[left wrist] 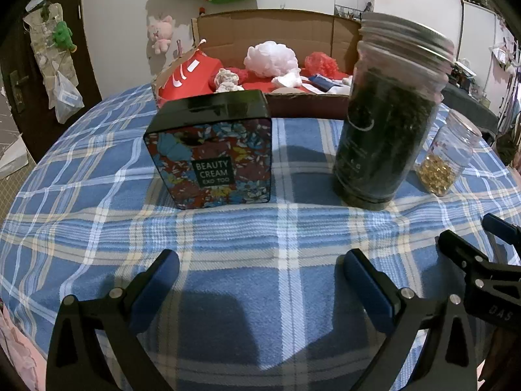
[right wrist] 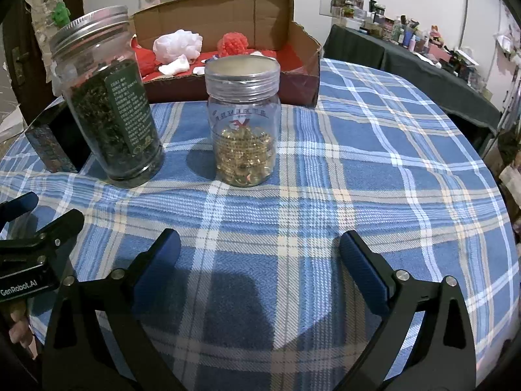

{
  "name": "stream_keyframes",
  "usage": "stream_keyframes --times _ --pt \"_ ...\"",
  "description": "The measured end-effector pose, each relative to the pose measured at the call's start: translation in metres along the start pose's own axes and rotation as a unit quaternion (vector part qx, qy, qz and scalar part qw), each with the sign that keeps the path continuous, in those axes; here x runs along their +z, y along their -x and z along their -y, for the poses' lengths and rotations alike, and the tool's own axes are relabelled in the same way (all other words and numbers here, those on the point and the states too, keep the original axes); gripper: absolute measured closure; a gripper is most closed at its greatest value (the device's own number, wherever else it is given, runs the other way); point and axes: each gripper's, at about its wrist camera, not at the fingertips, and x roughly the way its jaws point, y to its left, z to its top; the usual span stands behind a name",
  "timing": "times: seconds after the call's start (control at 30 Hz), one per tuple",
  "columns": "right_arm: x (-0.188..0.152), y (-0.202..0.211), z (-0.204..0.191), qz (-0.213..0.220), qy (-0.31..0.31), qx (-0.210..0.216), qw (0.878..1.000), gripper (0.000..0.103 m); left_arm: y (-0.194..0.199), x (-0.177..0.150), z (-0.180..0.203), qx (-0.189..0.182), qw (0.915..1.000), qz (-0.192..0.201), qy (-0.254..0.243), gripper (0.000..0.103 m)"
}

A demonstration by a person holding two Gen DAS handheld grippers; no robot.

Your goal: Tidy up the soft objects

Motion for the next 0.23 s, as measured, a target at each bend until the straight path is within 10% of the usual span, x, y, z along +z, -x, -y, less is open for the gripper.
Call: stream_keyframes --times 0.23 --pt "0.0001 -0.0001 0.0006 0.000 0.001 0.000 1.000 0.002 0.0008 -0.0007 0.0007 -0.001 1.0000 0.001 0.001 0.000"
